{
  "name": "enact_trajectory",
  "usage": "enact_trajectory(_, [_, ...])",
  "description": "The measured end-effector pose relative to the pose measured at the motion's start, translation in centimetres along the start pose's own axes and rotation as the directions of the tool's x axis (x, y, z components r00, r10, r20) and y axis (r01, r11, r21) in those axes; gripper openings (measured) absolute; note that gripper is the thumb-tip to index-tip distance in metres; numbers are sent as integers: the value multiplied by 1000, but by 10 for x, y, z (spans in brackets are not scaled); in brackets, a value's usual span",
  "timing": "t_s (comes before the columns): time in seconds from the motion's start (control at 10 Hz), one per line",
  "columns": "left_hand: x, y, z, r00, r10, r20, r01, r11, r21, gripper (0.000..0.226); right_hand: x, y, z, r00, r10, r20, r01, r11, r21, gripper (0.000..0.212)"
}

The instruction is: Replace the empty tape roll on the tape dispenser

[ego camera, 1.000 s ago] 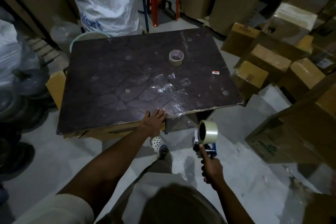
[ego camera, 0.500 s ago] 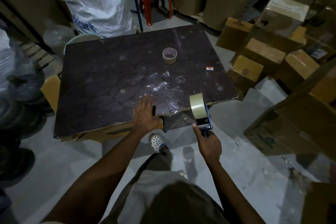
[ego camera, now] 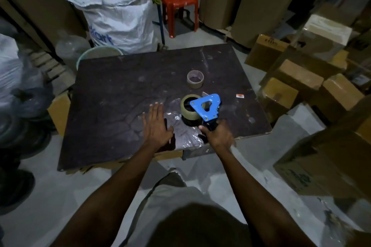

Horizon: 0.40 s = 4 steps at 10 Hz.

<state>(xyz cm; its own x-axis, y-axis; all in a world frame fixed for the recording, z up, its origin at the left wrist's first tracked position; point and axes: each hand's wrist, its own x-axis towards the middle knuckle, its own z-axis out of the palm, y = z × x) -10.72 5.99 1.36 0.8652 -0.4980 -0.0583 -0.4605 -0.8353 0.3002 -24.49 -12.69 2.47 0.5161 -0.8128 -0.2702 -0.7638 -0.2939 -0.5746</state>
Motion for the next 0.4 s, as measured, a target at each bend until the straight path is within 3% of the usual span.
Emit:
enact_trajectory(0.2, [45, -7, 1, 999, -33, -6, 33, 999, 28, 102, 28, -43, 19, 994, -62, 86, 67, 996, -61, 81])
enact_trajectory(0.4, [60, -18, 13, 999, -39, 29, 38, 999, 28, 102, 43, -37, 36, 982, -55, 182, 69, 995, -73, 77])
